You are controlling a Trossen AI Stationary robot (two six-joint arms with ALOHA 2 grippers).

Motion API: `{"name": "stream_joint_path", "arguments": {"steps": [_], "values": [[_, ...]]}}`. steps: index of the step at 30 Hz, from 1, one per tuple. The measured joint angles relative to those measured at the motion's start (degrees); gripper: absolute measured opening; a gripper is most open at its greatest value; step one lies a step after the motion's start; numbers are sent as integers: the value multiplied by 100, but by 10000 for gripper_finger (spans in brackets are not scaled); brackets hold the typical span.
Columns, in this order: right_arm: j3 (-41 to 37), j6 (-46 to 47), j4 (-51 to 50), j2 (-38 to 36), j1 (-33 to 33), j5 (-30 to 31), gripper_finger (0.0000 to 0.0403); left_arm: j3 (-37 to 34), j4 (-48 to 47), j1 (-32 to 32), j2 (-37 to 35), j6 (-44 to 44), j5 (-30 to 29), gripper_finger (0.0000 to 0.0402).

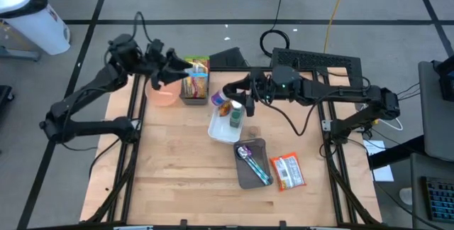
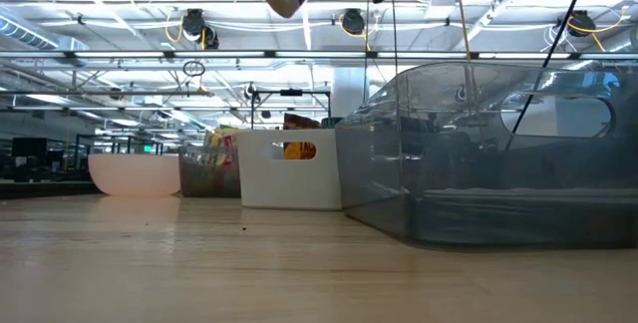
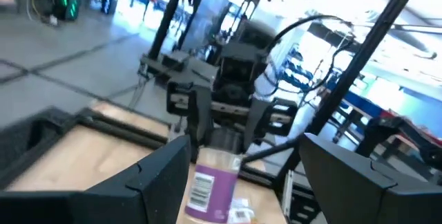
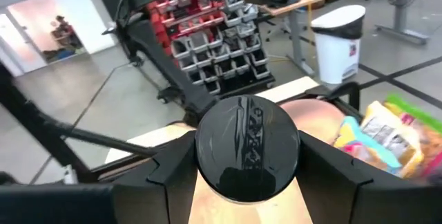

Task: Pick & Place Food Item
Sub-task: Put the purple seasoning bottle into the white bin

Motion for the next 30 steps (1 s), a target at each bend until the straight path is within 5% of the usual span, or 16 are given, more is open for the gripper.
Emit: {"name": "stream_joint_path", "arguments": {"steps": [11,20,30], "values": [[801,-183,-320,743,-466,-535,195,4,-56,798,-151,109,299,280],[1826,-594,-1617,1721,-484,-1111,195,0,-54,832,-94,157,320,280],[2555,-1190,-2805,2497,-25,-1094,195,0,-101,867,-90,266,404,280]]}}
